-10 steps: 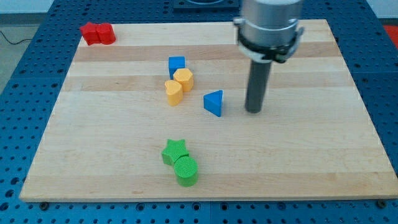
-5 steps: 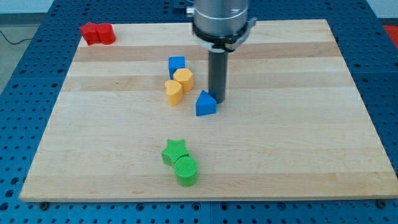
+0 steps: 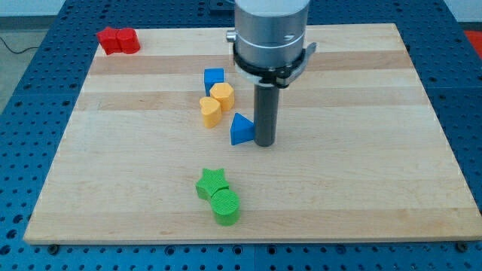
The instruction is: Push the blue triangle into the yellow heart
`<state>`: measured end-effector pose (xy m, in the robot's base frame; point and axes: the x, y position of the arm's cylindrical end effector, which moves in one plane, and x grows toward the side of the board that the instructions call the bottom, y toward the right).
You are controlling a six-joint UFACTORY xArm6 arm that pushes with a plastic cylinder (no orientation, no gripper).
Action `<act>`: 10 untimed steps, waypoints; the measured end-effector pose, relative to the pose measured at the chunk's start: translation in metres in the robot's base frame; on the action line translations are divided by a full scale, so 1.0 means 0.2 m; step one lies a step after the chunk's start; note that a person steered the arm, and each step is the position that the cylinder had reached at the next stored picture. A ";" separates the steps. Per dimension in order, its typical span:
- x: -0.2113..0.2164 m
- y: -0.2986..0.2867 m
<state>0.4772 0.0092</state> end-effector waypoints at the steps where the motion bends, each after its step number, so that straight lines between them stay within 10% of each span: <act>1: 0.00 -0.15; 4: 0.01 -0.41; 7: -0.20 0.40; 10: -0.08 0.03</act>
<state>0.4608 0.0146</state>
